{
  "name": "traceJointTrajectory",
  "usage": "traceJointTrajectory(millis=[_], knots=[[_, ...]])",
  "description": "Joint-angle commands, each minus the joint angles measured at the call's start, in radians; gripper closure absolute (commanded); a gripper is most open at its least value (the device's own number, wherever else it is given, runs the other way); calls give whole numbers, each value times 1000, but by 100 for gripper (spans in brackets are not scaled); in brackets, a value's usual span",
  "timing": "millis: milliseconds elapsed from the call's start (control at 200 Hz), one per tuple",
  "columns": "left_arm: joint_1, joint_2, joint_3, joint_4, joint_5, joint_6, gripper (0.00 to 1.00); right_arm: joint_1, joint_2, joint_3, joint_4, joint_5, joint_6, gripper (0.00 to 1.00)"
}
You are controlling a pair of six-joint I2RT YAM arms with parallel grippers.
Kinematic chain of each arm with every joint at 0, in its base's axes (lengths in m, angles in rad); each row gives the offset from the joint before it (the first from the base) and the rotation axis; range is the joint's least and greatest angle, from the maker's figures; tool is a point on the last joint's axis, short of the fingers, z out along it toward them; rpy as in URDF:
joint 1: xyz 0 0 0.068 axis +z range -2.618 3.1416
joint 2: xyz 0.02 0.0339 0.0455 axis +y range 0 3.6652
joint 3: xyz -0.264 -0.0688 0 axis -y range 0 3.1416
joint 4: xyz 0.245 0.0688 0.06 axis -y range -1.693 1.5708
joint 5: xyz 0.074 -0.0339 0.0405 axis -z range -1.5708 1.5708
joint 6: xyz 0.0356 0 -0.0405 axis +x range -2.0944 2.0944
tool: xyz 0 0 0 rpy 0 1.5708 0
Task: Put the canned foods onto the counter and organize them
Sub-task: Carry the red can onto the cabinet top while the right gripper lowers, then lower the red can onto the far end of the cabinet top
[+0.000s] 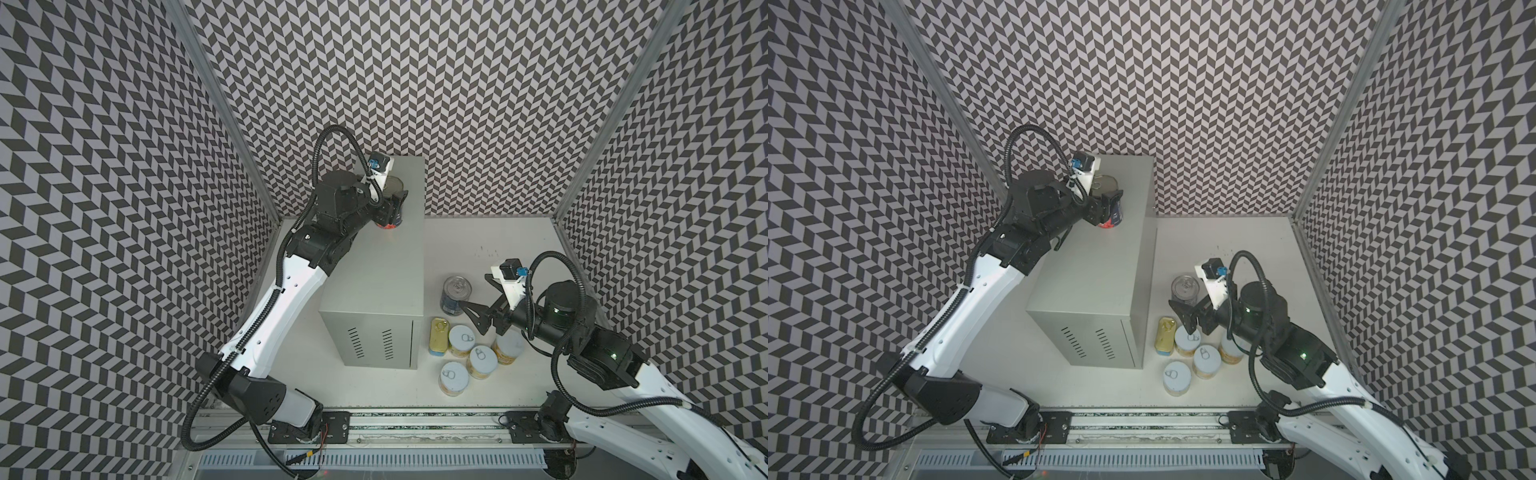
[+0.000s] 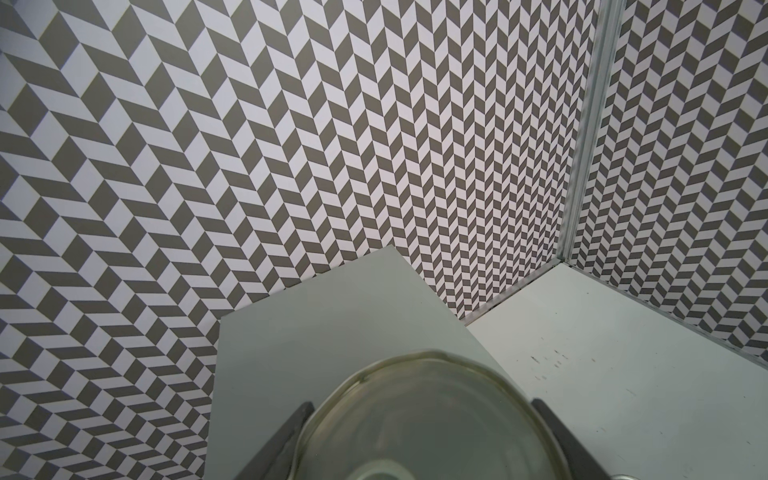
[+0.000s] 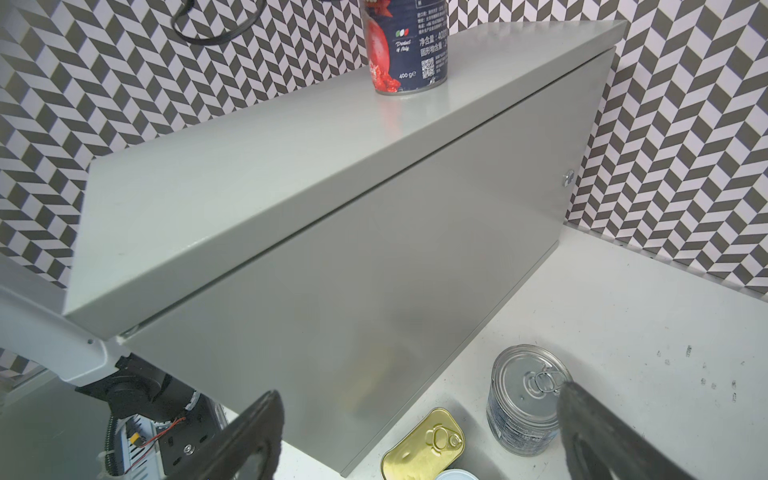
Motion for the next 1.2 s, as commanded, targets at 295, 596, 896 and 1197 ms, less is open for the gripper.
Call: traceJointTrajectory(millis=[295, 596, 896, 1197], knots=[[144, 258, 347, 78, 69, 110, 45, 3, -15, -19, 26, 37, 25, 0], [207, 382, 466, 104, 140, 122, 45, 3, 7, -16, 15, 57, 33, 0], [228, 464, 540, 125, 199, 120, 44, 3, 29, -28, 30, 72, 41, 1], [232, 515, 557, 131, 208, 117, 43, 2, 49, -31, 40, 82, 39, 1]])
